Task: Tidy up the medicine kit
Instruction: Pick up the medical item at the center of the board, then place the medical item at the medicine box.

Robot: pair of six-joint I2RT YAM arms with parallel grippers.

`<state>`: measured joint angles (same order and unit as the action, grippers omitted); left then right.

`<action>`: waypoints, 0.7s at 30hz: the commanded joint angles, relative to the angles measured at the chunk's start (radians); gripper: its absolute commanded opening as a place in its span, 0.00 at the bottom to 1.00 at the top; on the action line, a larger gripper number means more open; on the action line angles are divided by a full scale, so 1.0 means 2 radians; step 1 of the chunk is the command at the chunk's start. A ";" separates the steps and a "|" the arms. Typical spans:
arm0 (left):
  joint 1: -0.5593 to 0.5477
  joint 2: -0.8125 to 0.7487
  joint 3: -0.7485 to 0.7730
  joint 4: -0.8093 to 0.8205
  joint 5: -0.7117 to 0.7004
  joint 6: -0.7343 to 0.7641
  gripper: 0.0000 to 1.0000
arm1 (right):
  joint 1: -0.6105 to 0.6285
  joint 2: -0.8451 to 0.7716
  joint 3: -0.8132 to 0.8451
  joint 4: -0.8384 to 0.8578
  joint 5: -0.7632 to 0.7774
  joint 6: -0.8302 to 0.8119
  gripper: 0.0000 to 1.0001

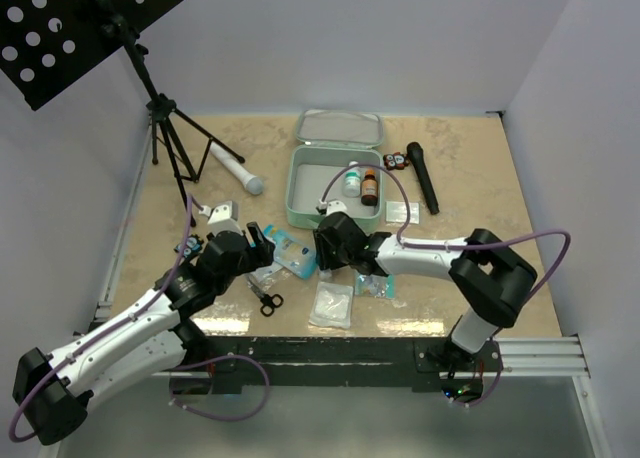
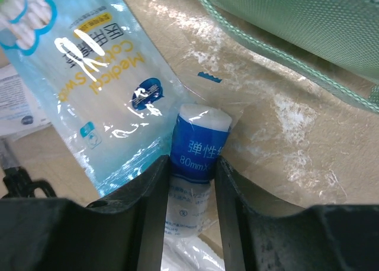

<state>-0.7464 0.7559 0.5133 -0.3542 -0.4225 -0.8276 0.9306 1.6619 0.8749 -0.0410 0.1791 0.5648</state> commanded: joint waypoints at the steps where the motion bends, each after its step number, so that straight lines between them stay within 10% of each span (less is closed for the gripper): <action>1: 0.003 -0.004 -0.001 0.014 0.003 0.000 0.73 | 0.009 -0.068 0.033 -0.025 -0.011 0.003 0.36; 9: 0.003 0.012 -0.007 0.038 0.008 0.003 0.73 | 0.006 -0.124 0.160 -0.110 0.049 -0.048 0.39; 21: 0.003 0.008 -0.014 0.038 0.007 0.010 0.72 | -0.149 0.046 0.284 -0.051 -0.053 -0.042 0.37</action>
<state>-0.7464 0.7849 0.4820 -0.3012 -0.4004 -0.8257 0.6266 1.6329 1.3556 -0.1661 0.1360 0.4816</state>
